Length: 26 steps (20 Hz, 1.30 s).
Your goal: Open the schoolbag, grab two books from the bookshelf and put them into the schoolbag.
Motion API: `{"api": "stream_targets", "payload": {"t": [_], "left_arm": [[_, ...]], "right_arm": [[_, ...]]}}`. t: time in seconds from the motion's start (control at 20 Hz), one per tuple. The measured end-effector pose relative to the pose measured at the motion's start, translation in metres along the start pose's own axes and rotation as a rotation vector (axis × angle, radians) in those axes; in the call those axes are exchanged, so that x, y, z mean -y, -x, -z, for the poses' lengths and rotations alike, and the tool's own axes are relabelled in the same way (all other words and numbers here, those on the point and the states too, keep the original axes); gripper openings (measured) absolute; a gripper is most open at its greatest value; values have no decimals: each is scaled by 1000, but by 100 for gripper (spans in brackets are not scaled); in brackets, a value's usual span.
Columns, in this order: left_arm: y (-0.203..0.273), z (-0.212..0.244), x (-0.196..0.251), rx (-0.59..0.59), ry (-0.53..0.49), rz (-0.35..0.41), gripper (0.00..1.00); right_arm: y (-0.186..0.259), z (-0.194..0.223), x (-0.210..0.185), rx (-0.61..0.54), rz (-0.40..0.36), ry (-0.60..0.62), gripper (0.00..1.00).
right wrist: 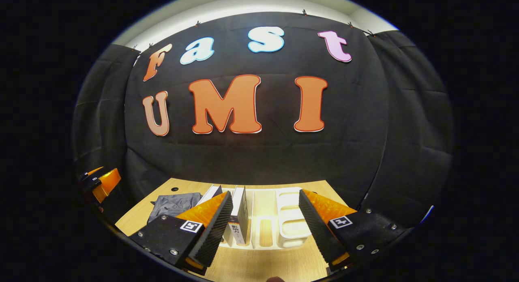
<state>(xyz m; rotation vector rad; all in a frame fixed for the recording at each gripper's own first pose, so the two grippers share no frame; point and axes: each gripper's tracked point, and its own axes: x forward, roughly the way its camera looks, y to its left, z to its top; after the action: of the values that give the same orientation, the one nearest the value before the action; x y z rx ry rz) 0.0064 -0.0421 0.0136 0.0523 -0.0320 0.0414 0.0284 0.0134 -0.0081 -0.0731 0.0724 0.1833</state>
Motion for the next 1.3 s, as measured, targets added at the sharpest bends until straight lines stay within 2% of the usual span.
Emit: {"api": "stream_targets", "payload": {"t": [0.25, 0.45, 0.7, 0.9, 1.1, 1.3], "left_arm": [[-20, -12, 10, 15, -23, 93, 97], [-24, -9, 0, 7, -23, 100, 97], [-24, -14, -27, 24, -24, 47, 96], [-25, -10, -36, 18, -12, 35, 96], [-25, -6, -46, 27, -91, 9, 96], [-27, 17, -52, -6, -136, 25, 96]], "right_arm": [[-5, -8, 9, 39, 74, -36, 98], [-6, -3, 0, 34, 86, -53, 98], [-6, -7, -16, 39, 62, -25, 98], [-6, -9, -18, 39, 48, -15, 98], [-11, -4, -19, 23, 44, -23, 98], [-12, 7, -29, -6, 12, -26, 98]]}}
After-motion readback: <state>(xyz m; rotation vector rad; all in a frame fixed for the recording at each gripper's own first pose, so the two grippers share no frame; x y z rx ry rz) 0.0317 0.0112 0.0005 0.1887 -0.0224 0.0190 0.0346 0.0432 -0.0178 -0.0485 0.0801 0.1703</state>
